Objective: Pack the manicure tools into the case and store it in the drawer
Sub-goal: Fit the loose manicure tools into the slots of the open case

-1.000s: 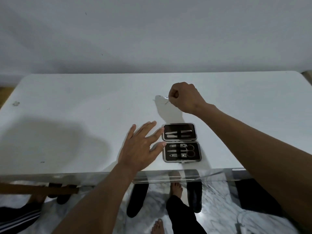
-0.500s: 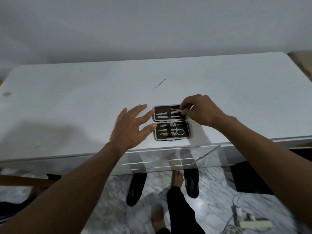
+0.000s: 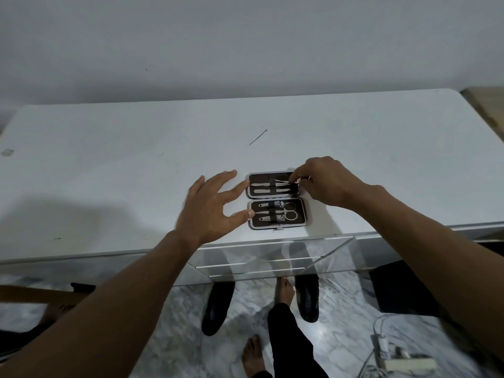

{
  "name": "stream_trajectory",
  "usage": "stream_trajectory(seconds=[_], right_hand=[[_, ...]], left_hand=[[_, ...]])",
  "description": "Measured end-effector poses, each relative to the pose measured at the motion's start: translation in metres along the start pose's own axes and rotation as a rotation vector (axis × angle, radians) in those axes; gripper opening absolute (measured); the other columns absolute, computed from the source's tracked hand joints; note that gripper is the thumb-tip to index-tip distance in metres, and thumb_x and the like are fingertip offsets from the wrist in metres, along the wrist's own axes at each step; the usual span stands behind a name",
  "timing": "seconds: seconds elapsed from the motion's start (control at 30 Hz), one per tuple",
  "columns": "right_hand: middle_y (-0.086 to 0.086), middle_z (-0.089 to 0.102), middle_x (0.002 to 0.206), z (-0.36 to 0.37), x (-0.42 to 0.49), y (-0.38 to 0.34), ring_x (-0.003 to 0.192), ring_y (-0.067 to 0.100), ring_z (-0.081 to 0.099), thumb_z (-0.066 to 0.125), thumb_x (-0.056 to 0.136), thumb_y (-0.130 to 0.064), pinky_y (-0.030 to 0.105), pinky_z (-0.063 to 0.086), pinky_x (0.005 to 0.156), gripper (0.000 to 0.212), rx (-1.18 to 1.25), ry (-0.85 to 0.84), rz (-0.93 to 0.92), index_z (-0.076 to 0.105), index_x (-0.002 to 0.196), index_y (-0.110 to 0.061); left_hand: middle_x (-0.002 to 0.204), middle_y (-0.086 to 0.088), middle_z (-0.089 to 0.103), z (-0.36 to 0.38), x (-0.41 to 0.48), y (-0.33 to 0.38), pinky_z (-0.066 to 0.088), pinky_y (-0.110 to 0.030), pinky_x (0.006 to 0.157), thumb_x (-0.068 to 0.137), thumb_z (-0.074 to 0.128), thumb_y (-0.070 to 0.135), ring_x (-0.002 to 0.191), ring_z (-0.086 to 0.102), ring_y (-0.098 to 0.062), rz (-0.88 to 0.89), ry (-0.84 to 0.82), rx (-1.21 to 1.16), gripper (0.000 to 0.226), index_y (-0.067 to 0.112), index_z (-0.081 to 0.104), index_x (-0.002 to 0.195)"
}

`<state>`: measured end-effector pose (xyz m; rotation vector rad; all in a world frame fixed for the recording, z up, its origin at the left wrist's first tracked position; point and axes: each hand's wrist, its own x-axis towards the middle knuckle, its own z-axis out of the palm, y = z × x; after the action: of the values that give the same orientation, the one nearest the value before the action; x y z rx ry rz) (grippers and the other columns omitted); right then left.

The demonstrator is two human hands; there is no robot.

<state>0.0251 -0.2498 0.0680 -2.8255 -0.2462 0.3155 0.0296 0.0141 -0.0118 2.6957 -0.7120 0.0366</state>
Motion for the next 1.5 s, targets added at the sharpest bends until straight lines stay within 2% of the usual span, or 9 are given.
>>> stream_trajectory(seconds=[0.13,0.37,0.57,0.8,0.93,1.23,1.5], right_hand=[[0.010,0.068,0.108,0.000,0.004,0.003,0.099,0.028,0.061,0.052,0.087,-0.006,0.034,0.047,0.081,0.033,-0.063,0.021,-0.015,0.070,0.111,-0.020],[0.014,0.067,0.107,0.002,0.010,0.004,0.100,0.033,0.060,0.049,0.088,-0.003,0.035,0.044,0.081,0.034,-0.110,0.083,-0.024,0.071,0.110,-0.016],[0.012,0.066,0.107,0.001,0.011,0.000,0.099,0.032,0.060,0.047,0.088,-0.003,0.037,0.047,0.083,0.033,-0.146,0.071,-0.049,0.071,0.108,-0.014],[0.009,0.066,0.103,0.001,0.012,-0.007,0.093,0.033,0.061,0.048,0.087,-0.007,0.041,0.051,0.080,0.029,-0.169,0.080,-0.065,0.072,0.102,-0.017],[0.010,0.067,0.094,0.006,0.017,-0.014,0.085,0.032,0.061,0.049,0.086,-0.005,0.040,0.051,0.077,0.024,-0.195,0.084,-0.107,0.070,0.095,-0.011],[0.010,0.066,0.100,0.015,0.025,-0.023,0.091,0.033,0.062,0.049,0.088,-0.006,0.037,0.051,0.078,0.025,-0.212,0.086,-0.177,0.069,0.102,-0.011],[0.008,0.065,0.101,0.016,0.024,-0.022,0.090,0.032,0.063,0.048,0.090,-0.009,0.038,0.051,0.077,0.027,-0.166,0.101,-0.163,0.070,0.105,-0.014]], left_hand=[[0.155,0.009,0.030,0.000,0.000,-0.001,0.007,-0.042,0.117,0.080,0.032,0.078,0.143,0.021,-0.010,0.000,0.006,0.004,0.071,0.043,0.038,0.142],[0.154,0.010,0.032,-0.001,0.000,-0.001,0.008,-0.041,0.117,0.081,0.033,0.078,0.142,0.022,-0.009,0.003,0.019,-0.012,0.070,0.043,0.040,0.141],[0.154,0.010,0.032,0.000,0.001,-0.001,0.008,-0.041,0.117,0.081,0.033,0.078,0.142,0.022,-0.009,0.001,0.017,-0.022,0.069,0.044,0.039,0.140],[0.153,0.009,0.034,0.000,0.001,0.000,0.011,-0.042,0.117,0.081,0.034,0.077,0.142,0.025,-0.010,0.004,0.027,-0.015,0.067,0.045,0.039,0.140],[0.153,0.009,0.034,-0.001,0.001,0.000,0.011,-0.042,0.116,0.082,0.035,0.076,0.141,0.024,-0.010,0.001,0.026,-0.013,0.067,0.045,0.038,0.141],[0.152,0.009,0.035,-0.001,0.001,0.001,0.011,-0.042,0.116,0.082,0.035,0.076,0.141,0.026,-0.010,-0.002,0.032,-0.018,0.067,0.044,0.040,0.140],[0.152,0.010,0.035,-0.001,0.001,0.001,0.010,-0.041,0.116,0.082,0.035,0.076,0.141,0.026,-0.010,-0.002,0.036,-0.024,0.067,0.044,0.041,0.140]])
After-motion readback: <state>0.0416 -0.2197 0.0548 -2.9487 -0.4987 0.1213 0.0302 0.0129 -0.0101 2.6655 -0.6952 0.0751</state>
